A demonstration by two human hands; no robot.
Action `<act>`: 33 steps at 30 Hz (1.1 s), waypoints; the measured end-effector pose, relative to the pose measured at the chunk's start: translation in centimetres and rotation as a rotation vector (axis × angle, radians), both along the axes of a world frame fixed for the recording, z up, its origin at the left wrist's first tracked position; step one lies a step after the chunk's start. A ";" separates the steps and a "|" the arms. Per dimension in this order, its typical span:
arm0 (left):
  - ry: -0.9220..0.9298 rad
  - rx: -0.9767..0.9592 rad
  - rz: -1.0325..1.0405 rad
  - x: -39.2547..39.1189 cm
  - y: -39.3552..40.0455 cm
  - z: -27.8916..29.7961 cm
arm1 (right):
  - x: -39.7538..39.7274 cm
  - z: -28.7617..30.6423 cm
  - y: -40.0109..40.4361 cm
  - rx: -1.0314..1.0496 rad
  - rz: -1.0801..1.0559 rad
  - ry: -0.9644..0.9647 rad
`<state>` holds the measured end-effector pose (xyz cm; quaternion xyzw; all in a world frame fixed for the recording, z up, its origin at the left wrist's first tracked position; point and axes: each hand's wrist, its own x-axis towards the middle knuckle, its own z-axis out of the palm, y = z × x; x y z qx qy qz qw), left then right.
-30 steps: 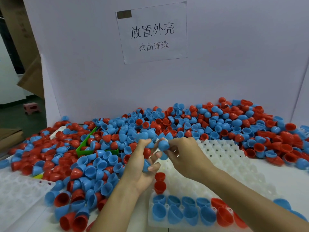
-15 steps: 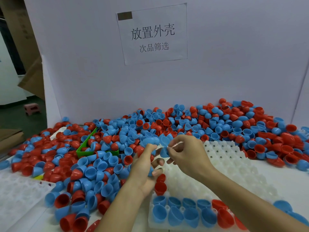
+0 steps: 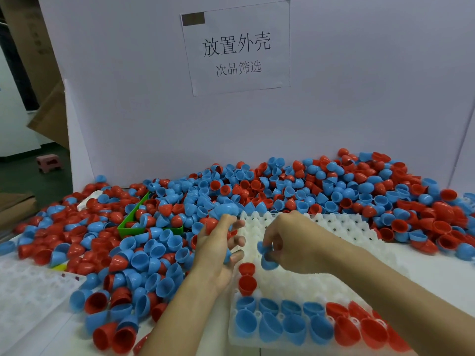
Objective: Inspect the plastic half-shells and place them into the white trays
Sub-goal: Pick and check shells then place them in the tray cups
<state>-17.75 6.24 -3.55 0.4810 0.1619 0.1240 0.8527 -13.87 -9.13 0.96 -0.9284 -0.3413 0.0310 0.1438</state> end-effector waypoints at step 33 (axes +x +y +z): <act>-0.017 0.190 -0.277 -0.8 -0.5 0.5 | 0.8 -0.9 1.1 0.911 -0.131 0.275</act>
